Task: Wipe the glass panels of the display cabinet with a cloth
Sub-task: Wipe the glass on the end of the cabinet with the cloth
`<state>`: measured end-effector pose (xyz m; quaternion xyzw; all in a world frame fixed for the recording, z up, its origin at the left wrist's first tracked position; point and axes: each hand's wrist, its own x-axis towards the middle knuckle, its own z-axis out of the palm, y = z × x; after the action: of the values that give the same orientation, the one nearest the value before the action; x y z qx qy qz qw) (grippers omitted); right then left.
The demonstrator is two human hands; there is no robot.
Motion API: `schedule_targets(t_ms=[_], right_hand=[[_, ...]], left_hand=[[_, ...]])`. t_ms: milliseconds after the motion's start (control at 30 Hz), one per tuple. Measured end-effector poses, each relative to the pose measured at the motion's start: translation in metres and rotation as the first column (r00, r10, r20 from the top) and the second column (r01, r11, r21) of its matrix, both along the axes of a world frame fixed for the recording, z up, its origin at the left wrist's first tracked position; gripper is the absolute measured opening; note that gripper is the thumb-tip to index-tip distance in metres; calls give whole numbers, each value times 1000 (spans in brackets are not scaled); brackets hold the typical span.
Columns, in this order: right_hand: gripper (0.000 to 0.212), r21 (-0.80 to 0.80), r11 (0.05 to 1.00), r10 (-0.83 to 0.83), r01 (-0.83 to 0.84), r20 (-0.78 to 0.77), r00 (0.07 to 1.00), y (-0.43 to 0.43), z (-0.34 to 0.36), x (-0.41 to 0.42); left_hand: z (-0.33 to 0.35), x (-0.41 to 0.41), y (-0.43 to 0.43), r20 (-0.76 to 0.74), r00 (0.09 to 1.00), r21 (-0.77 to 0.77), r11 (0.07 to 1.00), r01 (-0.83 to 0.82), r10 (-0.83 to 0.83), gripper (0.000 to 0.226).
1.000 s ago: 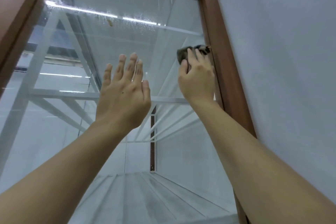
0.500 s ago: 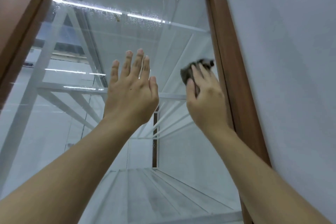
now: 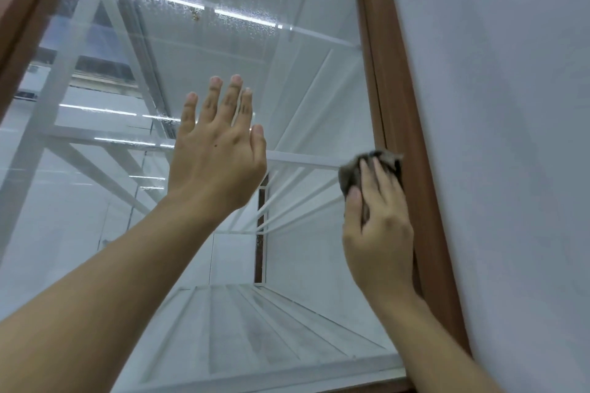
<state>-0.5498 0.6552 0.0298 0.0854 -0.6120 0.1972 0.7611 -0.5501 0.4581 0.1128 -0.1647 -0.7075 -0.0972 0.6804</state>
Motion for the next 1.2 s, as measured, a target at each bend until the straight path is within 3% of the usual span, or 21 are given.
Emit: schedule_targets(t_ms=[67,200,267,500,667,733,833,967,1200], right_hand=[[50,-6,1000,-21,21,4,1000,2,-1,-1],[51,-25,1000,-15,15,13,1000,1,110,0],[47,-28,1000,9,-8,39,999,0,133,-2],[50,-6,1000,-16,16,7,1000,-2,-39,0],[46,-59,998,-17,17,9,1000,-4,96,0],[47,-56,998,7,-5,27,1000,-5,118,-1],[49,29,1000,-7,7,6,1000,-9,40,-3],[51,12,1000,12,-13,68,998,-2,-74,7],[53,-84,995,50,-47,42,998,-9,61,1]], left_hand=[[-1,0,0,5,1000,-4,1000,3,-3,68],[-13,1,-1,9,1000,-20,1000,-5,5,68],[-22,0,-3,6,1000,-32,999,-22,22,67],[-27,-2,-4,-4,999,-35,998,-43,42,68],[-28,0,-4,3,1000,-30,999,-31,31,68],[-27,0,-4,6,1000,-36,999,-30,31,68],[-27,0,-6,0,999,-42,998,-35,36,68],[-27,-1,-4,-5,999,-40,998,-39,39,64],[-39,0,-6,0,1000,-30,1000,-6,6,67]])
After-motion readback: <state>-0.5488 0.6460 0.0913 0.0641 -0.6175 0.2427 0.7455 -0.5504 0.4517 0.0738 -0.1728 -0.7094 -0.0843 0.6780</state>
